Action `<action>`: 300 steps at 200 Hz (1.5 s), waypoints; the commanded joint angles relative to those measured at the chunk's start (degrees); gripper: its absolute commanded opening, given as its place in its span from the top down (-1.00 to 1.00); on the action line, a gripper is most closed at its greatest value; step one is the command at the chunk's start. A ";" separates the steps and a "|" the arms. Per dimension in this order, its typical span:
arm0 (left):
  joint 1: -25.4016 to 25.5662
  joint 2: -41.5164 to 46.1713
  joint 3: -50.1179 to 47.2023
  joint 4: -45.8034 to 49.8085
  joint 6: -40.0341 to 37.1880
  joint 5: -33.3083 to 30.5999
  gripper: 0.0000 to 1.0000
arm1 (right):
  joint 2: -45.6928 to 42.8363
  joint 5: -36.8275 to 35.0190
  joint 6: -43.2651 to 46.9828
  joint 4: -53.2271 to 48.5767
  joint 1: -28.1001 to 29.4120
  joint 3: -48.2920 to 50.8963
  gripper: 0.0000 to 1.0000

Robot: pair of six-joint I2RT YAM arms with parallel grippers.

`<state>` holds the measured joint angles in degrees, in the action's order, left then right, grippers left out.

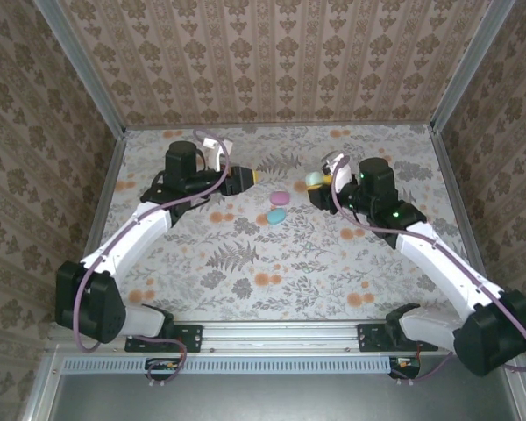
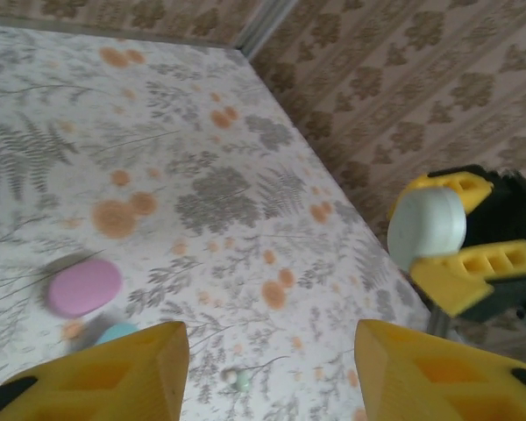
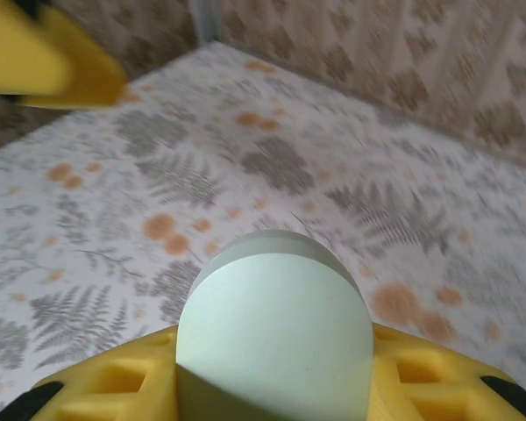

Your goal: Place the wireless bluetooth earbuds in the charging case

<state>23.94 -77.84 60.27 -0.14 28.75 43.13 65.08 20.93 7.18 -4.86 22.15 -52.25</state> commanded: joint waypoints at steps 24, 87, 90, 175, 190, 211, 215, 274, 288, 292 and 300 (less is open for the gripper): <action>1.76 -0.65 5.71 -5.59 5.89 8.87 0.09 | -3.20 2.17 7.26 1.11 4.17 -1.12 0.36; 7.69 -3.15 9.66 -0.65 3.88 7.81 -0.01 | -2.09 -1.32 10.40 0.98 7.79 -3.46 0.38; 7.91 -3.19 9.61 -0.65 3.84 7.73 -0.01 | -2.02 -1.34 10.48 1.06 7.88 -3.52 0.38; 10.89 -4.73 11.66 1.63 1.26 9.32 -0.16 | 0.46 -5.65 12.33 -0.06 10.36 -5.96 0.39; 11.37 -5.18 12.44 3.38 -0.01 9.29 -0.18 | 0.65 -5.94 12.55 0.01 10.78 -6.34 0.39; 12.21 -6.14 13.84 6.19 -1.98 9.27 -0.18 | 1.01 -6.81 12.61 0.38 11.11 -6.77 0.39; 12.33 -6.35 14.12 6.60 -2.33 9.29 -0.17 | 1.10 -6.94 12.55 0.30 11.20 -6.85 0.39; 12.71 -7.13 14.80 7.87 -3.13 9.12 0.28 | 1.21 -8.50 12.50 0.48 11.73 -7.08 0.38; 12.63 -7.15 14.69 7.71 -2.95 8.91 0.41 | 1.06 -8.68 12.91 0.21 11.87 -7.02 0.37; 12.56 -7.09 14.70 7.64 -2.87 8.90 0.44 | 1.02 -8.71 13.10 0.21 11.94 -6.99 0.36; 12.61 -7.09 14.87 7.54 -2.69 8.84 0.53 | 1.00 -8.76 13.44 0.06 12.03 -6.94 0.35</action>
<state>36.40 -85.27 73.52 7.29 27.00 51.00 66.50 12.71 19.62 -5.43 33.67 -57.56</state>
